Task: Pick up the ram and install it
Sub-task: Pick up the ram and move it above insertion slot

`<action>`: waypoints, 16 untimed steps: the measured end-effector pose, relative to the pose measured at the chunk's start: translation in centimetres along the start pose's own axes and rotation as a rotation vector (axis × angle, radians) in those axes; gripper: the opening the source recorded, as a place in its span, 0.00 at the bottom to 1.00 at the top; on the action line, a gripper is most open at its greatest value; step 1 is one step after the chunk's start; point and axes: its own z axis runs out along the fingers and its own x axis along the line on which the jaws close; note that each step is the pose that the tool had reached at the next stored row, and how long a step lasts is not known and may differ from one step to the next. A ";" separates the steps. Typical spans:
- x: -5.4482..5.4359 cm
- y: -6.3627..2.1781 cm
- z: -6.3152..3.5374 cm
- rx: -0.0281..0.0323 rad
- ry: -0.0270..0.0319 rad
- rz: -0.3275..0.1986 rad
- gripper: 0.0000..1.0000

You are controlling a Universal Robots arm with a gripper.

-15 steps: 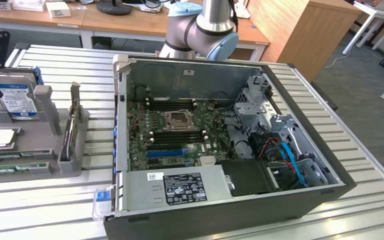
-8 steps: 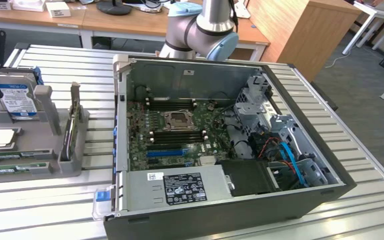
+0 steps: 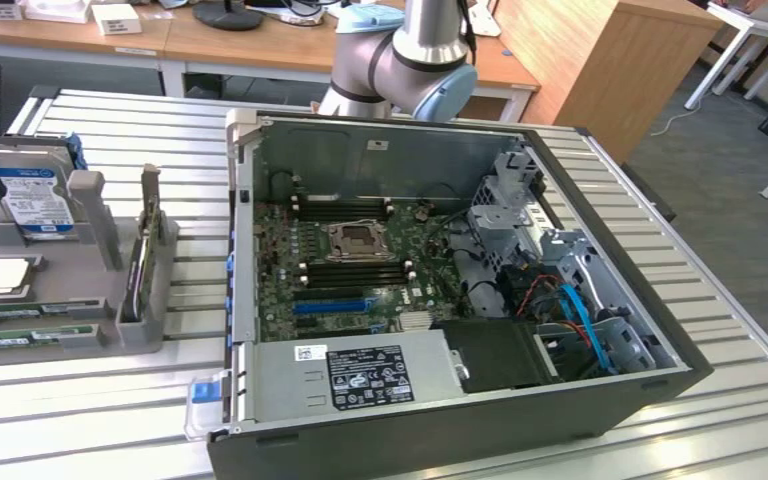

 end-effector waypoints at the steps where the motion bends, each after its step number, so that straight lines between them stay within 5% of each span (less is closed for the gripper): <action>1: 0.0 0.00 0.01 0.0007 0.0016 -0.017 0.11; 9: 0.0 0.04 0.05 0.0057 0.0161 -0.141 0.11; 16: 0.0 0.09 0.16 0.0060 0.0161 -0.142 0.11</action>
